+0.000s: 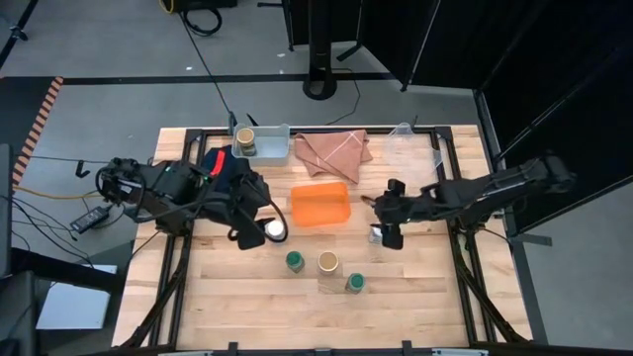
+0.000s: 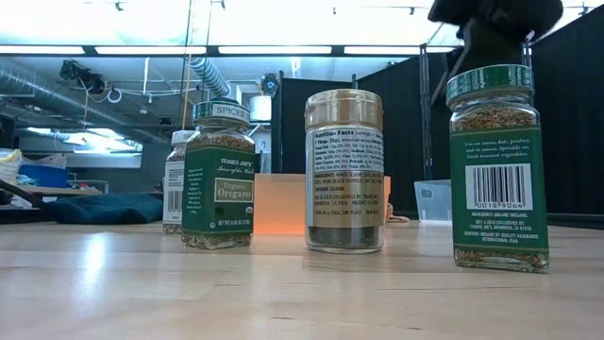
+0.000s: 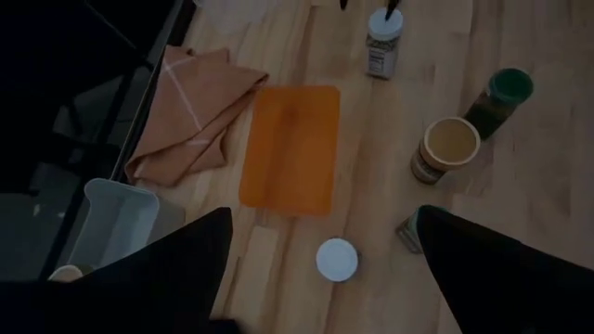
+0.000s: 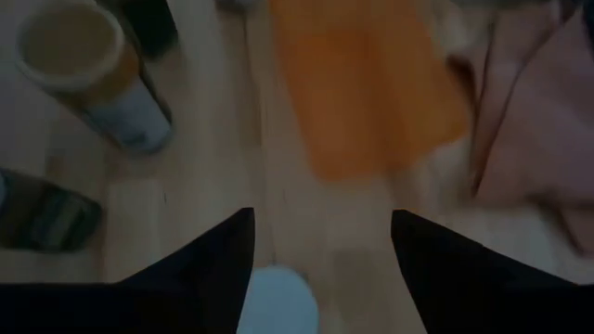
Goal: Sort spices by type
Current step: Put the white seasoning bottle into the transparent bin
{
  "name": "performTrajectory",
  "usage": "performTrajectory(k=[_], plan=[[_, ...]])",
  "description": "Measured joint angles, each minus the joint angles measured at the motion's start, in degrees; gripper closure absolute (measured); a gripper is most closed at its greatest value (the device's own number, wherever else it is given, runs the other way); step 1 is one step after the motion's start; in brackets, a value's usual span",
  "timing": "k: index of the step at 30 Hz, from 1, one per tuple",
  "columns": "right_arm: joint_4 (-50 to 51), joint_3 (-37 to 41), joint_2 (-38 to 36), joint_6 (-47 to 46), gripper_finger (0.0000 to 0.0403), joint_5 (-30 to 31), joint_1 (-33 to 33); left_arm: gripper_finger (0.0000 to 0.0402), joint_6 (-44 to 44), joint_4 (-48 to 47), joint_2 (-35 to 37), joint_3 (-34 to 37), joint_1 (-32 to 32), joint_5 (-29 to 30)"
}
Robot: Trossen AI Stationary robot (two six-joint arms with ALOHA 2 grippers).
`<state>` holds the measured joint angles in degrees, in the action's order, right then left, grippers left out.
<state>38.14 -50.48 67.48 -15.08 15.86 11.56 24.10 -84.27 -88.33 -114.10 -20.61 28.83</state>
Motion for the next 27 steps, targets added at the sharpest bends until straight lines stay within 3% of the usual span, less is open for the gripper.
performTrajectory(k=[9,16,27], plan=[[1.7,0.0,7.2,-6.1,0.01,-1.3,1.5,0.0053,0.2,0.0,0.0,0.0,-0.1,0.0],[3.5,0.0,11.4,-7.4,0.008,-5.6,1.6,0.0053,0.2,0.0,0.0,0.0,-0.1,0.0],[4.1,0.0,17.1,-9.0,0.0098,-8.1,1.6,0.0053,0.2,0.0,0.0,0.0,-0.1,0.0]])
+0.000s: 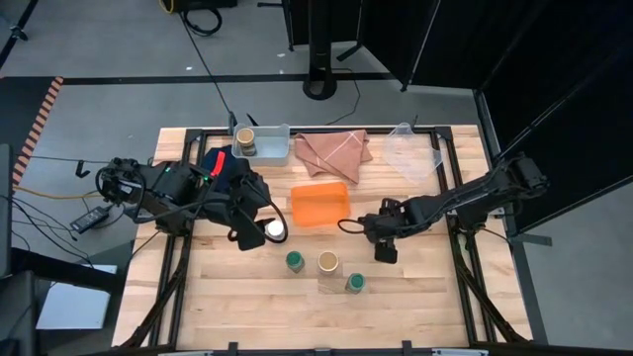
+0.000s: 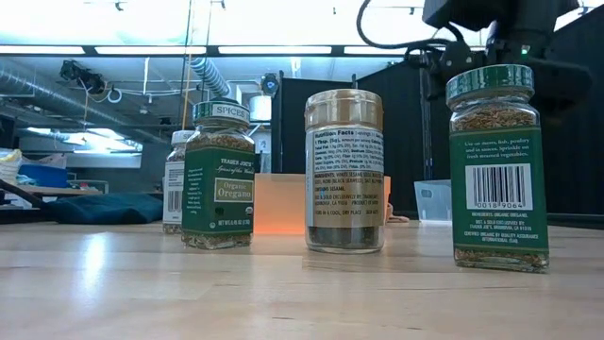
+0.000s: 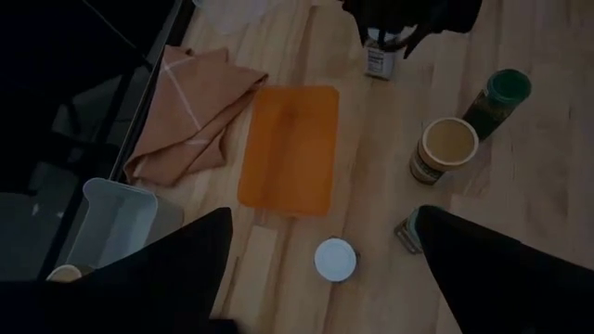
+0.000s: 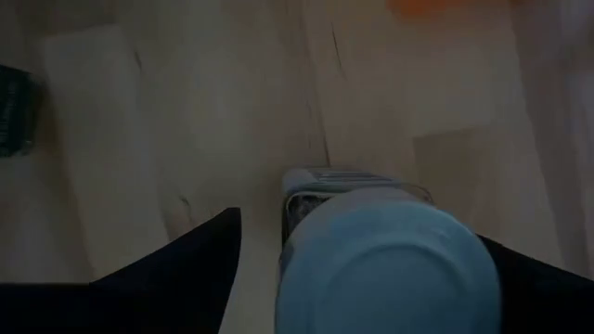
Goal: Sort spices by type
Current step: Put the white seasoning bottle into the transparent bin
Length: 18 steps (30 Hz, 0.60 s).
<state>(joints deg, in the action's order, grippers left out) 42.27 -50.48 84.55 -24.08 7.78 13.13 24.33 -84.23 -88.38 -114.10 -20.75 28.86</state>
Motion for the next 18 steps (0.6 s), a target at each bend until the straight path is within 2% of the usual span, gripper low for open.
performTrajectory(k=[4,10,18], plan=[[-0.1,0.0,1.7,-0.4,0.0129,0.0,0.0,0.0053,0.0,0.0,0.0,0.0,0.0,0.0],[0.4,-0.2,3.1,-0.4,0.0202,-0.3,0.0,0.0053,0.3,0.1,0.0,0.0,0.0,0.0],[0.6,-0.1,2.7,0.0,0.0202,-2.9,0.0,0.0053,0.4,0.6,0.0,0.0,0.0,0.2]])
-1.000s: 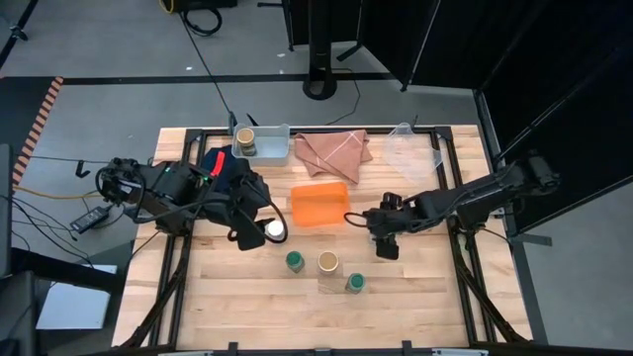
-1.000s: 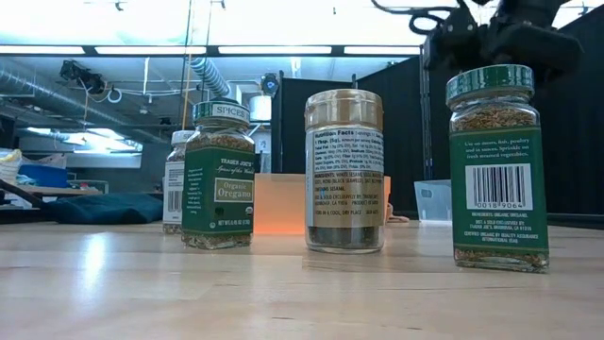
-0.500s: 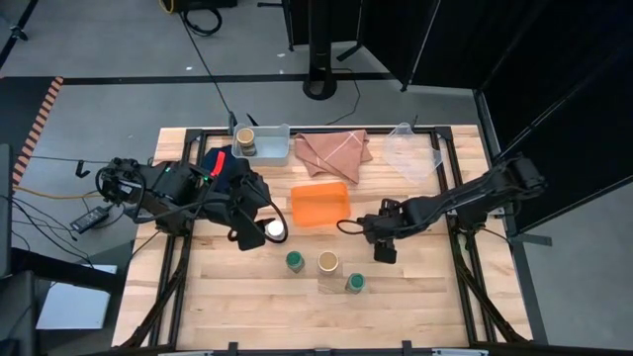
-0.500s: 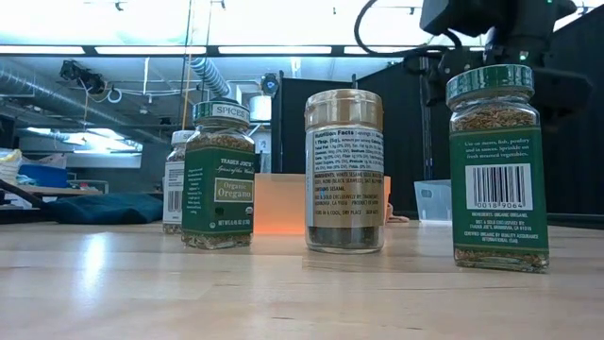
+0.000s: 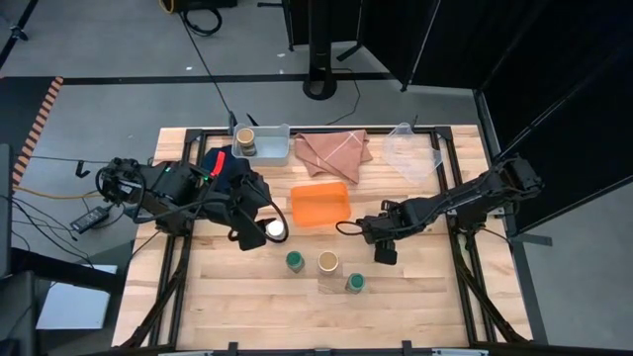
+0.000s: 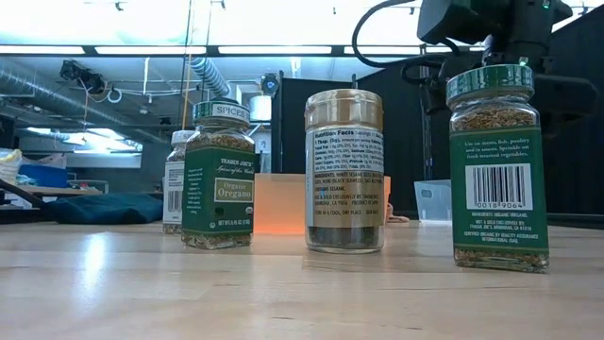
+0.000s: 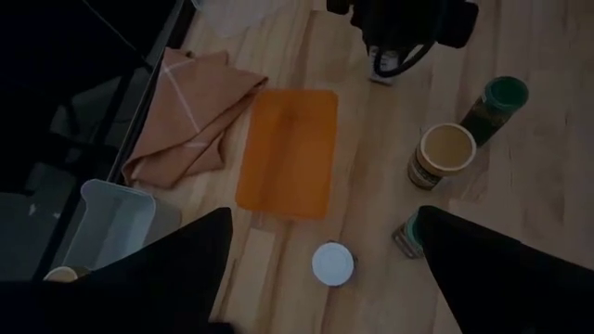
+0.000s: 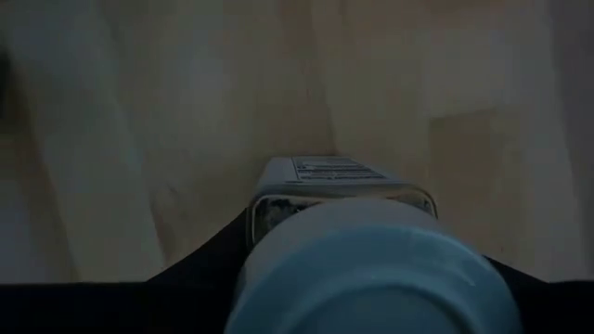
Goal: Sort spices by type
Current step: Put the white seasoning bottle into the transparent bin
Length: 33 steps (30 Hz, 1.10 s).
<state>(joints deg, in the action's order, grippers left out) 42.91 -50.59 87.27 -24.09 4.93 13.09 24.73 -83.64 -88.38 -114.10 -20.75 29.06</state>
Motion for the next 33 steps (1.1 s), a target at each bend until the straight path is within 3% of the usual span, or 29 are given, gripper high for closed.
performTrajectory(k=[13,22,33], plan=[[0.9,0.2,-10.0,-0.9,0.0202,-4.0,-4.3,0.0053,0.0,0.7,0.0,0.0,0.0,1.5],[1.9,0.1,-16.2,-0.3,0.0202,-3.4,-13.5,0.0053,0.1,1.2,0.0,0.0,0.0,3.5],[4.8,0.1,-17.2,-0.2,0.0202,-1.3,-26.0,0.0053,0.1,1.6,0.0,0.0,0.0,3.8]])
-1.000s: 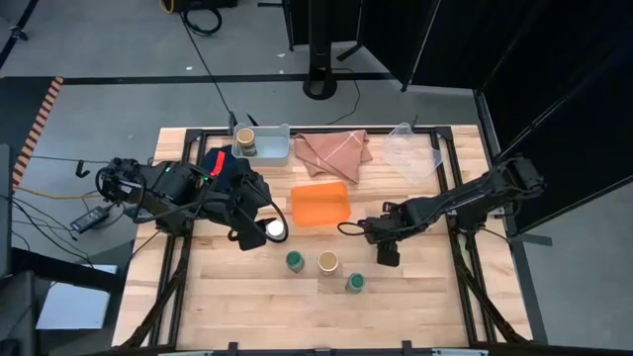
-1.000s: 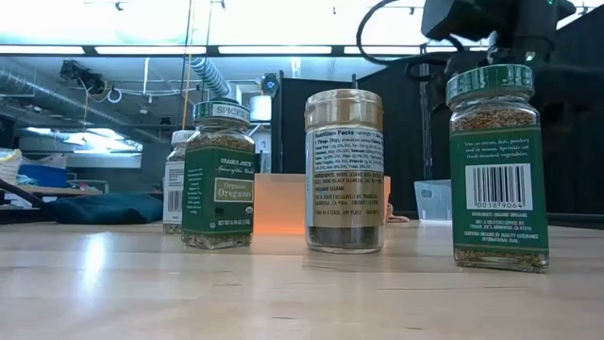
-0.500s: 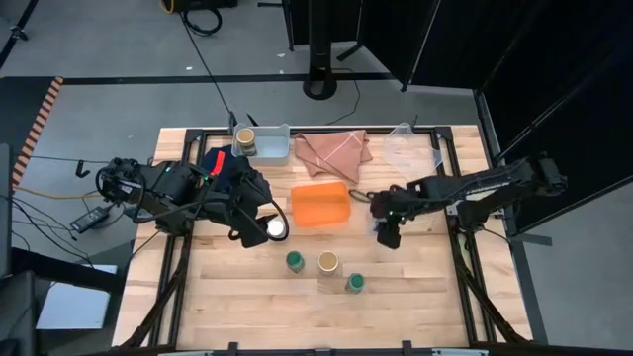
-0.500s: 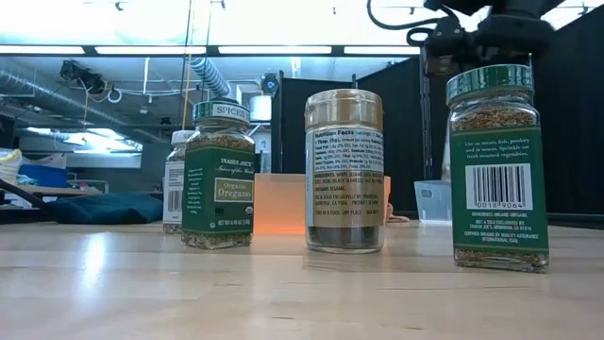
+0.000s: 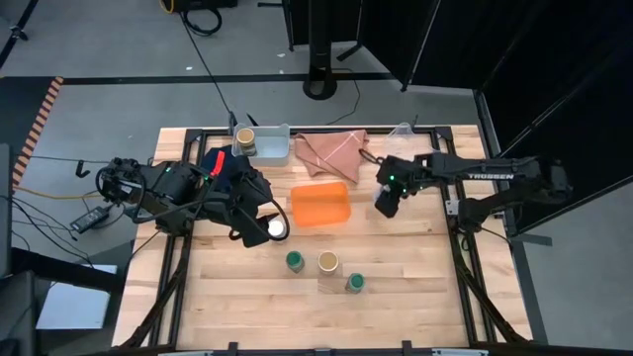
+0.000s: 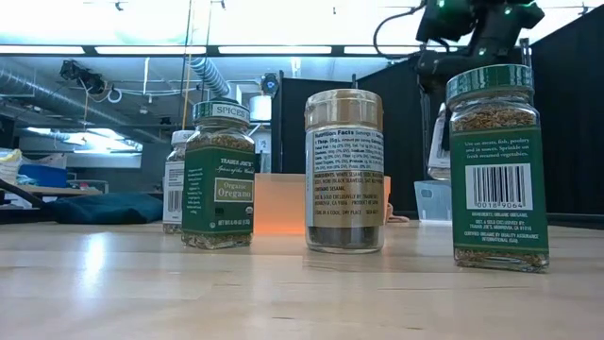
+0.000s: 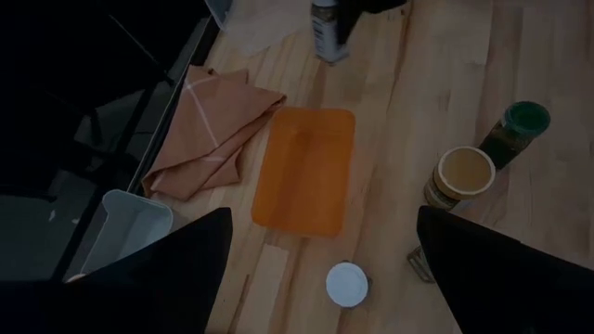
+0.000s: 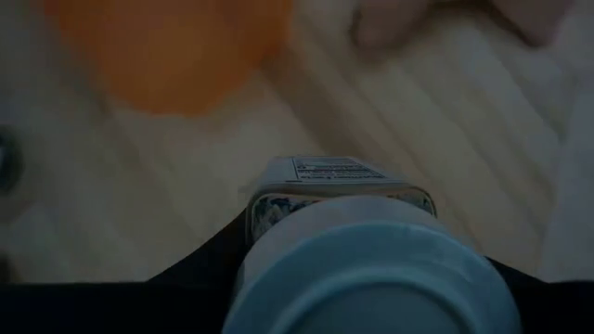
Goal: Sort spices by type
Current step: Put the white seasoning bottle into the transparent bin
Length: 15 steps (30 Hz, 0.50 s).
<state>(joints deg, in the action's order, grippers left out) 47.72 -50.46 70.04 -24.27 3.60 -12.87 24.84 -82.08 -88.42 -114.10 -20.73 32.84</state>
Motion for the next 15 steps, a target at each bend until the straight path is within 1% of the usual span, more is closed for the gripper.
performTrajectory(k=[7,15], plan=[[0.0,0.0,0.0,0.2,0.0202,0.0,-6.1,0.0053,0.0,0.0,0.0,0.0,0.0,0.0],[0.0,0.0,0.0,4.7,0.0202,0.0,-12.1,0.0053,-0.1,-0.1,0.0,0.0,0.0,0.1]])
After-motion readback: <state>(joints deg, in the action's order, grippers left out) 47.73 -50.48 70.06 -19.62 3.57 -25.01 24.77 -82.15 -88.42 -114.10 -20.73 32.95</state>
